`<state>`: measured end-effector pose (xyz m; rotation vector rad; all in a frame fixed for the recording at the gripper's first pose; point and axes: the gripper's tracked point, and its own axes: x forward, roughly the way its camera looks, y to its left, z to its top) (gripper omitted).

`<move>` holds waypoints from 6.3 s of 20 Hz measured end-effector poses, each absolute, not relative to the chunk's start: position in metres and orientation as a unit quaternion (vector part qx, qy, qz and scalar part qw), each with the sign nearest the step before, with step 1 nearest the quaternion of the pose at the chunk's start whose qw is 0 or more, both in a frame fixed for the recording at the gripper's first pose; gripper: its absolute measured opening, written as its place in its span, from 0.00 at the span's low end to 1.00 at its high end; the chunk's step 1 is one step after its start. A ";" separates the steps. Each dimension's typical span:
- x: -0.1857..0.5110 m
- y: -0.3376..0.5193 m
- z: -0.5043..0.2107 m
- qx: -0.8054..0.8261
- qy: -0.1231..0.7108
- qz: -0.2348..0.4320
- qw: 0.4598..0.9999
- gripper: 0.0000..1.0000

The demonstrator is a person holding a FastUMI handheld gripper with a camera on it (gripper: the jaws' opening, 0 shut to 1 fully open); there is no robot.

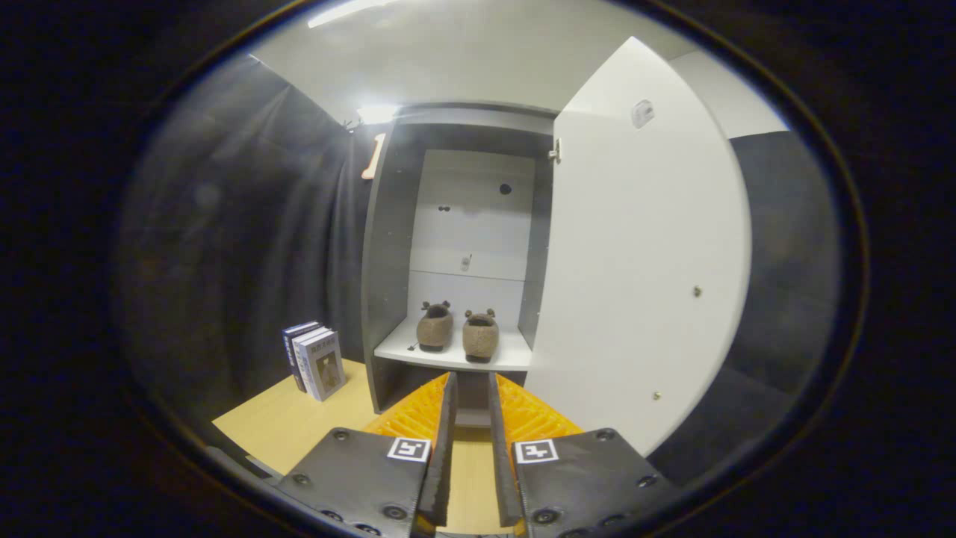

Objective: Open the shoe cabinet door, grab the shoes and put them into the shoe cabinet, then close the shoe cabinet door.

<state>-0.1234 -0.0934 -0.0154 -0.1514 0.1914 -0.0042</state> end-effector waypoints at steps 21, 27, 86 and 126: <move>-0.184 -0.304 0.036 -0.072 0.077 -0.162 0.981 0.84; -0.153 -0.312 0.024 -0.065 0.092 -0.151 0.982 0.97; 0.026 0.025 -0.053 0.008 0.132 0.049 0.990 0.97; 0.124 0.055 -0.073 -0.001 0.098 0.043 0.994 0.97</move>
